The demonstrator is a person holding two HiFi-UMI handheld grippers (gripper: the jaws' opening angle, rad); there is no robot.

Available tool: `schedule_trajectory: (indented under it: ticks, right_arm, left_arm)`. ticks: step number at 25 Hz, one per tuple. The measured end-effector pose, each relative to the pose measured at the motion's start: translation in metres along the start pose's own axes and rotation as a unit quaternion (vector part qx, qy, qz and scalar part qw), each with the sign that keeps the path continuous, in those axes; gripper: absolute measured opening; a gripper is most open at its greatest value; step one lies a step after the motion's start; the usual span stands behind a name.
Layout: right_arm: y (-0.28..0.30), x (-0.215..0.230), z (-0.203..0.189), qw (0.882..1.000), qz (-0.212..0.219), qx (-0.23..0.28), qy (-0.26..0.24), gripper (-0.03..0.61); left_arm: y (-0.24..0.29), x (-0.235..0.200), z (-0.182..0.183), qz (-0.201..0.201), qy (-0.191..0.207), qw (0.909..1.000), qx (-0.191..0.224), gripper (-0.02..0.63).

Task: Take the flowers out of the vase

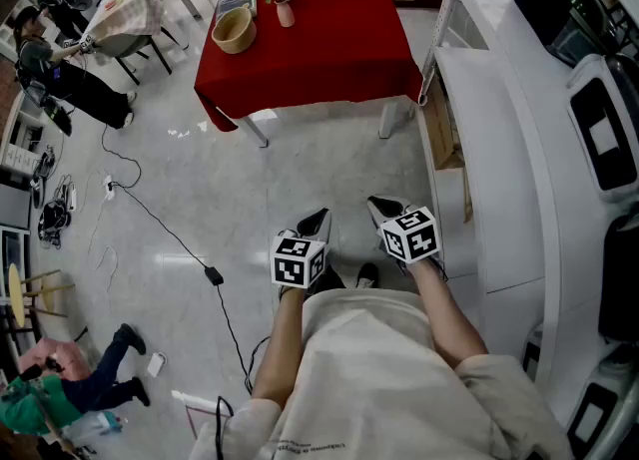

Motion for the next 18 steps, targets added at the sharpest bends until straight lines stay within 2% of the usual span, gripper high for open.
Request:
schedule_trajectory:
  ticks: [5,10,18]
  right_arm:
    - [0.003,0.010,0.006,1.000,-0.003,0.006,0.010,0.007]
    - [0.023,0.010,0.016,1.000,0.005,0.010,0.019,0.006]
    - [0.061,0.004,0.047,0.998,0.058,0.020,0.029,0.006]
  left_arm:
    - [-0.004,-0.015,0.000,0.019,-0.021,0.9996,0.000,0.009]
    - [-0.004,-0.027,0.005,0.024,-0.015,0.9996,-0.001,0.009]
    - [0.014,-0.065,0.039,0.022,-0.023,0.9994,0.011,0.009]
Point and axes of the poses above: the fingertips, and each gripper's own axes: y forward along the fingers, x to its right, z out of its top, the point moved 6 cm from there along -y, backward along the fingers
